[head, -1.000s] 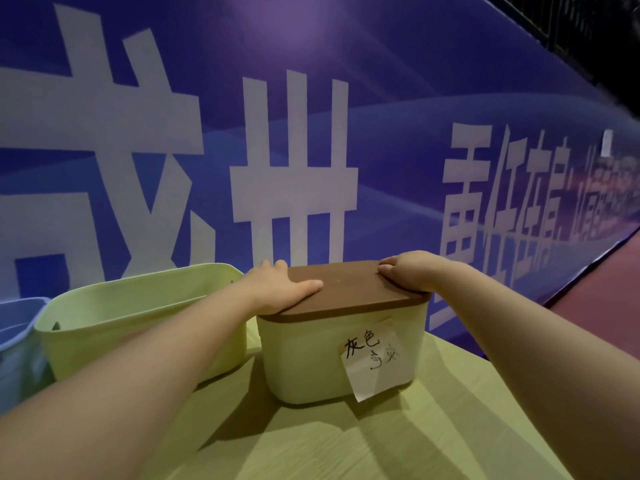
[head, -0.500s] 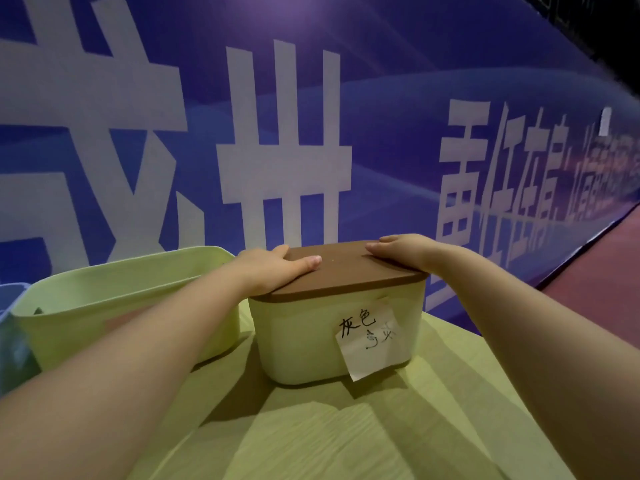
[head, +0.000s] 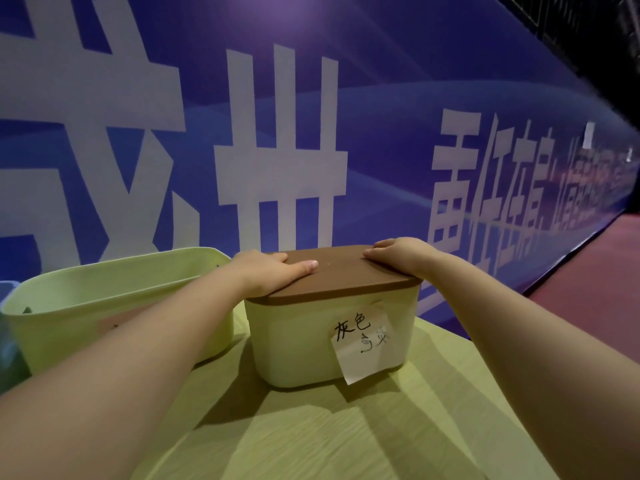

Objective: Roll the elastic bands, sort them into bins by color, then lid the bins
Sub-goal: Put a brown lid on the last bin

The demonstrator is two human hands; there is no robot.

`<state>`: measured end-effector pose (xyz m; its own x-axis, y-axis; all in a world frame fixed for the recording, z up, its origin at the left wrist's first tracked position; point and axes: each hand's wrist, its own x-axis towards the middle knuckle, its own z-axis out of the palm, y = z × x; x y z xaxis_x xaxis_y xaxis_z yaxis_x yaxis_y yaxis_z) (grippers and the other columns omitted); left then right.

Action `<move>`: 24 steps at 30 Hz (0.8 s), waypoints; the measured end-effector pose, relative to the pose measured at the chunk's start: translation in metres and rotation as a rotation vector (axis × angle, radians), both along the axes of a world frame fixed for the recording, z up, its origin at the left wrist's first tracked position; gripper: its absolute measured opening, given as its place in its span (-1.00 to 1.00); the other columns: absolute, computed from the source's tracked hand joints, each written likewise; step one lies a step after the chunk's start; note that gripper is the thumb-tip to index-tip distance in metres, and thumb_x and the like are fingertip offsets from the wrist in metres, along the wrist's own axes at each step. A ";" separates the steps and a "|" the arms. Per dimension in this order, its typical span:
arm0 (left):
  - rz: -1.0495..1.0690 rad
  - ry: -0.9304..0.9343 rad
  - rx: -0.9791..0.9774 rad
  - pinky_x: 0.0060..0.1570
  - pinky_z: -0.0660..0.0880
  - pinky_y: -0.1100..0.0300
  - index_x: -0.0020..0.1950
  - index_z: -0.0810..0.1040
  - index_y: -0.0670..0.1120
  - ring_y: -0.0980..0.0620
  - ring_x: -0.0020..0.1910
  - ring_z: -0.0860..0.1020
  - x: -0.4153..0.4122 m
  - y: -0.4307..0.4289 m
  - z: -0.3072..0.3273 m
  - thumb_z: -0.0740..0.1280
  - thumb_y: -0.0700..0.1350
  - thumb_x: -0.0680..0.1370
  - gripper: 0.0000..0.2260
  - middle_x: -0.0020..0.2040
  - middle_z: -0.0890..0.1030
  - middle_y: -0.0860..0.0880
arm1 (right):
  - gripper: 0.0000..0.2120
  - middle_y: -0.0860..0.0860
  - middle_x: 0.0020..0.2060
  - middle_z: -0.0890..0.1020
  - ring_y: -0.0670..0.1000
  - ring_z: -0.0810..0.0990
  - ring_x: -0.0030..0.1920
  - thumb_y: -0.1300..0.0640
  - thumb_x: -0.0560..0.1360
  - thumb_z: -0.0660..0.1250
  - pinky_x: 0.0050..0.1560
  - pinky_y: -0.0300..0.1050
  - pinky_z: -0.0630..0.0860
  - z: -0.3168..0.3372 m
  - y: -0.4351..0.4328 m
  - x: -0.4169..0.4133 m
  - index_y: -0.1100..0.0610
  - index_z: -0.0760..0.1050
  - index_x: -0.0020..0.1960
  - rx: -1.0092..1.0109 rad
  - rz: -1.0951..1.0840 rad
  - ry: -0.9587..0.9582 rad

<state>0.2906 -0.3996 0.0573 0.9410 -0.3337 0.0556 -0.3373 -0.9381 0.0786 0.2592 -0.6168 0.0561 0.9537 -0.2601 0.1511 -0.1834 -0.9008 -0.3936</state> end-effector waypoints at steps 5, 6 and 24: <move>-0.007 -0.028 -0.064 0.13 0.34 0.14 0.49 0.18 0.05 -0.11 0.34 0.35 0.002 -0.001 -0.004 -0.11 0.38 0.50 -0.33 0.41 0.35 -0.07 | -0.66 0.00 -0.01 0.61 -0.01 0.56 -0.04 -0.08 0.56 0.14 -0.05 -0.14 0.53 -0.003 -0.007 0.004 0.06 0.53 0.20 -0.030 -0.096 -0.121; -0.008 -0.046 -0.069 0.13 0.35 0.14 0.48 0.20 0.04 -0.10 0.33 0.36 0.000 -0.001 -0.003 -0.10 0.36 0.52 -0.36 0.40 0.36 -0.06 | -0.69 0.00 -0.09 0.61 -0.01 0.57 -0.10 -0.05 0.55 0.16 -0.12 -0.13 0.56 -0.004 -0.008 0.003 0.06 0.56 0.13 -0.040 -0.135 -0.164; -0.196 -0.248 -0.078 0.17 0.45 0.05 0.37 0.36 -0.01 0.00 0.21 0.45 -0.063 0.001 -0.010 0.03 0.31 0.54 -0.45 0.25 0.48 -0.03 | -0.63 -0.09 -0.26 0.60 -0.06 0.55 -0.21 -0.24 0.53 0.11 -0.09 -0.08 0.52 -0.007 0.037 -0.066 -0.02 0.58 -0.08 -0.318 0.098 -0.331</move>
